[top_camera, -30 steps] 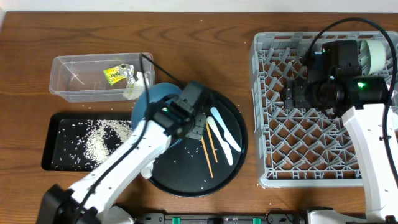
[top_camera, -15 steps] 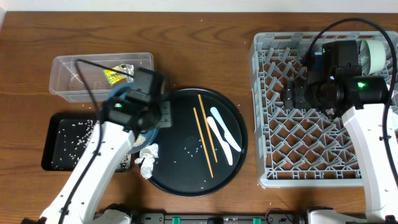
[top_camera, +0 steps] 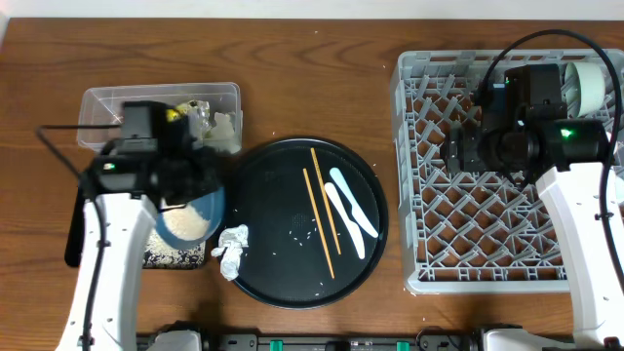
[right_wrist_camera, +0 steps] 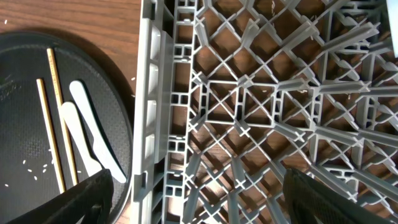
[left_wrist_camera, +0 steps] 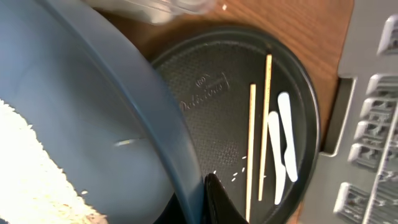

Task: Sort waste into correct bins and load items into the dishwasher rack
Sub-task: 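Carry the blue plate left over the black rice tray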

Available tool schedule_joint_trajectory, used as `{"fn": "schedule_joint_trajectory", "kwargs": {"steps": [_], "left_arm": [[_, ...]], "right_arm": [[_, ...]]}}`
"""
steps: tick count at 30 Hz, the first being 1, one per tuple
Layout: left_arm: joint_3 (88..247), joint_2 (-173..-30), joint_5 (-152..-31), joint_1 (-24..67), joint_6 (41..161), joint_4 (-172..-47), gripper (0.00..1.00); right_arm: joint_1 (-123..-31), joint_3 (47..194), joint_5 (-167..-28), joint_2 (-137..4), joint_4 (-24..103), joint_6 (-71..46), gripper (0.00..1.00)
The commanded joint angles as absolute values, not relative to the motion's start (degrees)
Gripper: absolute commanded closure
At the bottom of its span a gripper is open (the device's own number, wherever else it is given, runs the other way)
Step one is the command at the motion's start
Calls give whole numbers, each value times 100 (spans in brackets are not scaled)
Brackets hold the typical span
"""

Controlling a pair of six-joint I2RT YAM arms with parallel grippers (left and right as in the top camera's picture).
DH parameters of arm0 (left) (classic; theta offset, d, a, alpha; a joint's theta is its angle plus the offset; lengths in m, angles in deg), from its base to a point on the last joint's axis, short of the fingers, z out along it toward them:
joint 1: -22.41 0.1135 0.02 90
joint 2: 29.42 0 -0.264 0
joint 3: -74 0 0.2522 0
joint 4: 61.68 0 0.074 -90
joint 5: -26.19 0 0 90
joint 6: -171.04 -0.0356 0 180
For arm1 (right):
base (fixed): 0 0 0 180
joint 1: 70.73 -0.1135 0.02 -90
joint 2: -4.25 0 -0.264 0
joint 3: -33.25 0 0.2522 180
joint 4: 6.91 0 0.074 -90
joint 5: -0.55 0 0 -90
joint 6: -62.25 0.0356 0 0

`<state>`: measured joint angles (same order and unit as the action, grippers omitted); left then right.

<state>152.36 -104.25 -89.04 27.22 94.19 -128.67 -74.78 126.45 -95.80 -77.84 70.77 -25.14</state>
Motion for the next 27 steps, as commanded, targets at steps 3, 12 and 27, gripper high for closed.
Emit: {"fn": "schedule_joint_trajectory", "kwargs": {"steps": [3, 12, 27], "left_arm": [[15239, -10346, -10084, 3625, 8726, -12937, 94], [15142, -10353, -11654, 4928, 8143, -12935, 94], [15059, -10525, -13700, 6053, 7804, -12917, 94]], "right_arm": [[-7531, 12680, -9527, -7755, 7095, -2459, 17], [-7531, 12680, -9527, -7755, 7097, -2459, 17], [-7531, 12680, -9527, -7755, 7103, -2459, 17]]}}
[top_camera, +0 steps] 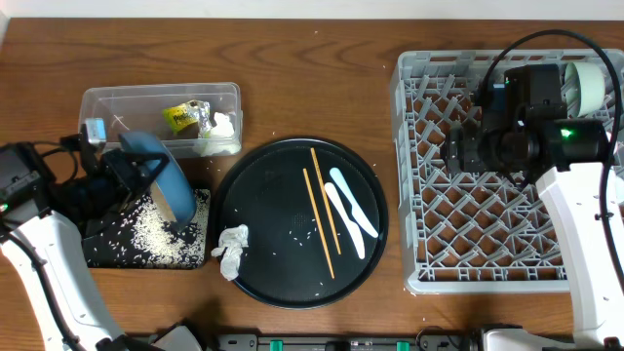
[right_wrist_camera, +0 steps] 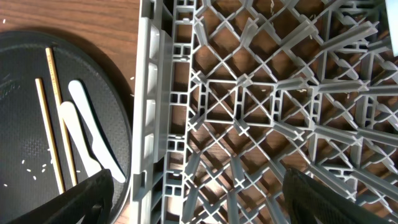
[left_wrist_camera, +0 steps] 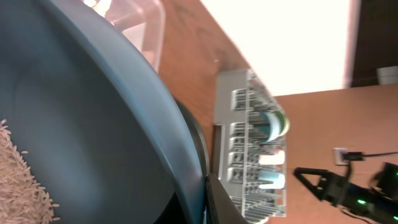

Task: Sort waste into correct bins and load items into the dishwasher rack
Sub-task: 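Carry the blue plate left over the black rice tray, then tilt the blue plate with the left gripper to dump rice onto the tray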

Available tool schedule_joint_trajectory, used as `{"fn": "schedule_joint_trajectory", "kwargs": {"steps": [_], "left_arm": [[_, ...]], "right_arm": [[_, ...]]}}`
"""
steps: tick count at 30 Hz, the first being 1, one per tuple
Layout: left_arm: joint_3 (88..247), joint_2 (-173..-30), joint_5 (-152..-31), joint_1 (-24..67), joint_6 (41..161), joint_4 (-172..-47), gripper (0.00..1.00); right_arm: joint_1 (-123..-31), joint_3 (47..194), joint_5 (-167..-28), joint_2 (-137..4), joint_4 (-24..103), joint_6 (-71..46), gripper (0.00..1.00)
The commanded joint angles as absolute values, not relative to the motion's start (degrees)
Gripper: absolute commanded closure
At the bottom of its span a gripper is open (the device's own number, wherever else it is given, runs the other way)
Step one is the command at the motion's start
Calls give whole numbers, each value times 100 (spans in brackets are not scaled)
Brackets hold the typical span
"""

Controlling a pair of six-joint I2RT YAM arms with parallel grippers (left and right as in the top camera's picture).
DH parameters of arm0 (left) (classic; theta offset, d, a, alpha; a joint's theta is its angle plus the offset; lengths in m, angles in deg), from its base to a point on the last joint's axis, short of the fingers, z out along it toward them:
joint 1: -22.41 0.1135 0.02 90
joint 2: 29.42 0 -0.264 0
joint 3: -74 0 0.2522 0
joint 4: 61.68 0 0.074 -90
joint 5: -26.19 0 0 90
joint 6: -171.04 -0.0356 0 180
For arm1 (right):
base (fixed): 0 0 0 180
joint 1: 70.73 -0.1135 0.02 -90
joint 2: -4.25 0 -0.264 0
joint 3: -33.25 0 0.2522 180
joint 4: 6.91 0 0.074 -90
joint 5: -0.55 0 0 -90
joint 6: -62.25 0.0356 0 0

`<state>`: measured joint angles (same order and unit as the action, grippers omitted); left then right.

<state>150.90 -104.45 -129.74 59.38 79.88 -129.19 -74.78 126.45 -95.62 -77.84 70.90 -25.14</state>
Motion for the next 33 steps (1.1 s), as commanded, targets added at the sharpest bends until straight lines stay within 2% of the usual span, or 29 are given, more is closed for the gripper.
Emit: {"fn": "schedule_joint_trajectory", "kwargs": {"steps": [1, 15, 33], "left_arm": [[15059, -10574, -13861, 6106, 7804, -12917, 93], [15059, -11334, -15326, 6650, 7804, -12928, 94], [15059, -11419, -15352, 6724, 7804, -13007, 94]], "right_arm": [[-7531, 12680, -9527, -7755, 7108, -2459, 17], [-7531, 12680, -9527, -7755, 7221, -2459, 17], [-7531, 12680, -9525, -7755, 7202, -2459, 17]]}}
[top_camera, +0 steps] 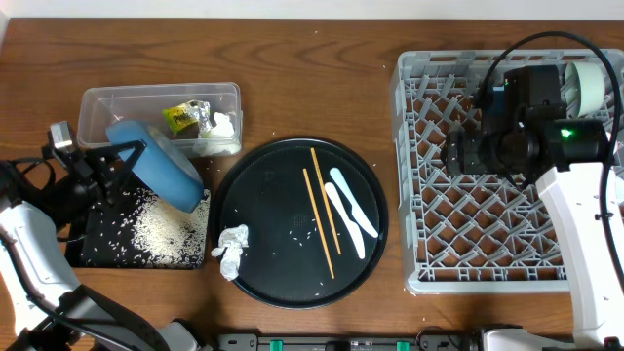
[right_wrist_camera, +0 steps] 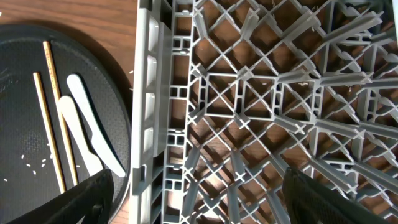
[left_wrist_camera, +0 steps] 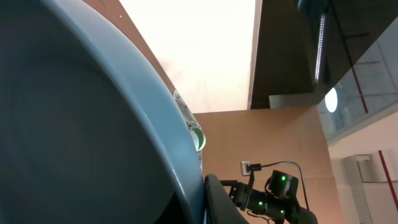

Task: Sort waste into correct bins and load items into the dishwasher rack
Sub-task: 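Tilt the blue plate with the left gripper to dump rice onto the tray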

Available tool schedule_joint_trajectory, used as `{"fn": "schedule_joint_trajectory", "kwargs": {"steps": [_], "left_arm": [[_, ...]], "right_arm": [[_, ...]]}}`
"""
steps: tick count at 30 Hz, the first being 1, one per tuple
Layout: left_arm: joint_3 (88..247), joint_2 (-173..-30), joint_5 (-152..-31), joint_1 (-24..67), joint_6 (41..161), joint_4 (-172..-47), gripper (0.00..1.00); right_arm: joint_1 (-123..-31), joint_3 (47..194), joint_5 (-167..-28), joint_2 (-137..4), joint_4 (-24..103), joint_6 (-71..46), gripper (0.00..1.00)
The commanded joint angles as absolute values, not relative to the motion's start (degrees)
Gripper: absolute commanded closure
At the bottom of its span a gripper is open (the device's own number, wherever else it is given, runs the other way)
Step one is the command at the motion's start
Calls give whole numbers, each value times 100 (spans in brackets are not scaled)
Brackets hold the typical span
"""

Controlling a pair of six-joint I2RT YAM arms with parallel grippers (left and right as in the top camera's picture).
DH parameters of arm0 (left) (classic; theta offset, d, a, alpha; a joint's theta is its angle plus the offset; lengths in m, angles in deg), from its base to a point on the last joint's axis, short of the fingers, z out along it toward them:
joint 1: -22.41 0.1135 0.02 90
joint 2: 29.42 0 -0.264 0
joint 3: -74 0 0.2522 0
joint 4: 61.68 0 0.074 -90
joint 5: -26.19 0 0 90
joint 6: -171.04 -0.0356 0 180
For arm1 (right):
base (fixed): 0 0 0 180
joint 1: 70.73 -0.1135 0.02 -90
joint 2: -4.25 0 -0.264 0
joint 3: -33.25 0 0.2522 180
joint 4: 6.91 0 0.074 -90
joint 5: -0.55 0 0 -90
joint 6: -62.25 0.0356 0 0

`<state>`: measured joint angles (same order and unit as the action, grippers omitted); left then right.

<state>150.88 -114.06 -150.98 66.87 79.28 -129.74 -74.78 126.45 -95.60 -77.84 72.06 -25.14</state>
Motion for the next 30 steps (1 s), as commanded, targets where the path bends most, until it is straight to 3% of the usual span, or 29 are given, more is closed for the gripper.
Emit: {"fn": "schedule_joint_trajectory", "kwargs": {"steps": [1, 7, 9, 12, 22, 24, 26, 30], "left_arm": [[15059, -11419, -15289, 6724, 7804, -13009, 93], [15059, -11419, -13444, 6722, 8462, -13051, 94], [15059, -11417, -13649, 6724, 8473, -13051, 94], [15083, -11415, -15378, 6722, 7518, -13210, 94], [15088, -11402, -13595, 6777, 8232, -13219, 94], [15088, -11402, -13925, 6777, 8243, -13221, 94], [15090, -11393, -15404, 6757, 7251, -13359, 94], [15134, -11384, -14924, 6748, 7168, -13352, 94]], "right_arm": [[-7531, 12680, -9525, -7755, 7199, -2461, 17], [-7531, 12680, -9525, -7755, 7199, -2459, 17], [-7531, 12680, -9525, -7755, 7199, -2459, 17], [-7531, 12680, -9525, -7755, 7204, -2459, 17], [-7531, 12680, -9525, -7755, 7202, -2459, 17], [-7531, 12680, -9525, -7755, 7204, -2459, 17], [-7531, 12680, -9525, -7755, 7208, -2459, 17], [-7531, 12680, -9525, -7755, 7215, -2459, 17]]}}
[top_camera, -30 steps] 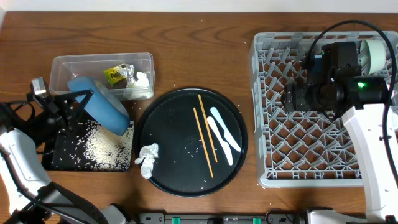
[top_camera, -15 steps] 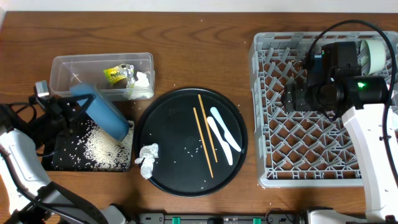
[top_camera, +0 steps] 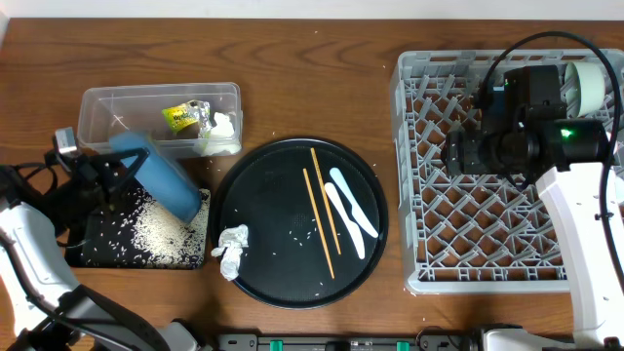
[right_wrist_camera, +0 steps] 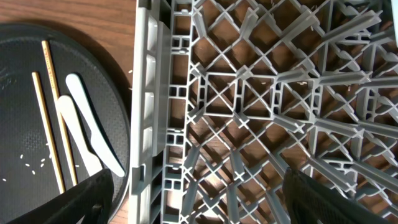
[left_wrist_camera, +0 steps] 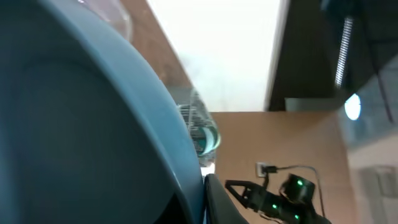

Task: Sort waste into correct bins and load items into the dishwasher rack
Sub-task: 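Tilt the blue plate with the left gripper to dump rice onto the tray, then bring the emptied blue plate back and set it on the round tray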

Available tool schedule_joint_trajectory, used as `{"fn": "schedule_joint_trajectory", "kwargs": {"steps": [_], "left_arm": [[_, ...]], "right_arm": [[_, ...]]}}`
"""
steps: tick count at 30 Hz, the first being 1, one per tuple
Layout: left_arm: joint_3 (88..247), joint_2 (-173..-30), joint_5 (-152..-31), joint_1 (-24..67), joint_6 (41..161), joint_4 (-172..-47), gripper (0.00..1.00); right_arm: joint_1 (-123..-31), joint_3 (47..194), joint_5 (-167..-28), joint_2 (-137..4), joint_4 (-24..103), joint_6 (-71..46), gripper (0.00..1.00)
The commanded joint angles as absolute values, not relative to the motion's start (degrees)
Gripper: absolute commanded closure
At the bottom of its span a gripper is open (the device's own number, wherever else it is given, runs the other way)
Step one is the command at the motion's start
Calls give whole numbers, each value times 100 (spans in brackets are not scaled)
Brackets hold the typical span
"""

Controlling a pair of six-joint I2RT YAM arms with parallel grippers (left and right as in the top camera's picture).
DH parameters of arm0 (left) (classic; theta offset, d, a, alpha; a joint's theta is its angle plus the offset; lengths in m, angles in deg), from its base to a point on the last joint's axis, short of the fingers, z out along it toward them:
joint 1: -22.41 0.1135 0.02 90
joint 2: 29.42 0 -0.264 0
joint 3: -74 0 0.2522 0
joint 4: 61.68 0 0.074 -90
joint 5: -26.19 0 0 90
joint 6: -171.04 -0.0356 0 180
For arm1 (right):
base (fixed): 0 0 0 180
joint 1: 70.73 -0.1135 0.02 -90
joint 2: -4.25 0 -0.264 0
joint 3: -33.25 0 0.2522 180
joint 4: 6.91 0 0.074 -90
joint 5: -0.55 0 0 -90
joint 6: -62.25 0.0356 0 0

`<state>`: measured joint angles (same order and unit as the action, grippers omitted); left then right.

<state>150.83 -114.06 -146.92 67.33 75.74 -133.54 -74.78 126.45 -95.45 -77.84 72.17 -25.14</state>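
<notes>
A blue bowl (top_camera: pixel 158 175) hangs tipped on its side over the black rectangular bin (top_camera: pixel 97 249), where its rice (top_camera: pixel 156 232) lies in a heap. My left gripper (top_camera: pixel 119 175) is shut on the bowl's rim. In the left wrist view the bowl (left_wrist_camera: pixel 81 124) fills the frame, empty inside, with one dark finger (left_wrist_camera: pixel 216 200) against the rim. My right gripper (top_camera: pixel 458 153) hovers open over the grey dishwasher rack (top_camera: pixel 419 195). Its fingers (right_wrist_camera: pixel 87 198) stand wide apart above the rack's grid (right_wrist_camera: pixel 249 112). Two chopsticks (top_camera: pixel 320 210) and white plastic cutlery (top_camera: pixel 349 214) lie on the round black tray (top_camera: pixel 263 185).
A clear bin (top_camera: pixel 107 102) holding wrappers stands behind the black bin. A crumpled white napkin (top_camera: pixel 232 250) sits on the tray's left edge. A white and green bowl (top_camera: pixel 590 83) stands in the rack's far right corner. Loose rice grains dot the tray.
The blue bowl has shifted slightly and tilted a little, still held over the black bin. The right gripper has not moved.
At first the left gripper held the bowl of rice upright over the black bin. Then the bowl stood on edge with rice spilling into the bin. After that it was tipped over and empty, as it is now. The right gripper stayed open over the rack.
</notes>
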Motion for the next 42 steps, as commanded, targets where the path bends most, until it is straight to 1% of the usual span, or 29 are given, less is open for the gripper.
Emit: {"fn": "schedule_joint_trajectory", "kwargs": {"steps": [1, 4, 6, 8, 14, 18, 22, 25, 27, 30, 32, 39, 42], "left_arm": [[15134, -11389, -14650, 6748, 7207, -13352, 94], [15131, -11391, -14242, 6748, 7454, -13350, 94], [15131, -11384, -14543, 6748, 7507, -13365, 94], [15134, -11352, -15402, 6718, 7247, -13383, 94], [15182, -10960, -15389, 6451, 7183, -13311, 93], [15182, -10676, -15063, 6169, 7185, -13293, 94], [15182, -10440, -14646, 5664, 7231, -13249, 94], [15182, -10296, -14447, 5144, 7655, -12898, 94], [15182, -10211, -14095, 4735, 8092, -12557, 94], [15182, -10093, -13013, 3997, 8702, -12071, 94], [15182, -10042, -12084, 3444, 8989, -11883, 94], [15182, -10211, -9676, 1625, 9277, -11617, 94], [15182, -10368, -9066, 1015, 9284, -11525, 94]], "right_arm": [[-7531, 12680, -9525, -7755, 7210, -2459, 17], [-7531, 12680, -9525, -7755, 7197, -2459, 17], [-7531, 12680, -9525, -7755, 7197, -2459, 16], [-7531, 12680, -9525, -7755, 7199, -2461, 16], [-7531, 12680, -9525, -7755, 7193, -2461, 16], [-7531, 12680, -9527, -7755, 7171, -2459, 16], [-7531, 12680, -9527, -7755, 7138, -2459, 16], [-7531, 12680, -9527, -7755, 7105, -2459, 16], [-7531, 12680, -9527, -7755, 7090, -2459, 16], [-7531, 12680, -9527, -7755, 7092, -2459, 16], [-7531, 12680, -9527, -7755, 7092, -2459, 16], [-7531, 12680, -9527, -7755, 7077, -2459, 16], [-7531, 12680, -9527, -7755, 7066, -2459, 16]]}}
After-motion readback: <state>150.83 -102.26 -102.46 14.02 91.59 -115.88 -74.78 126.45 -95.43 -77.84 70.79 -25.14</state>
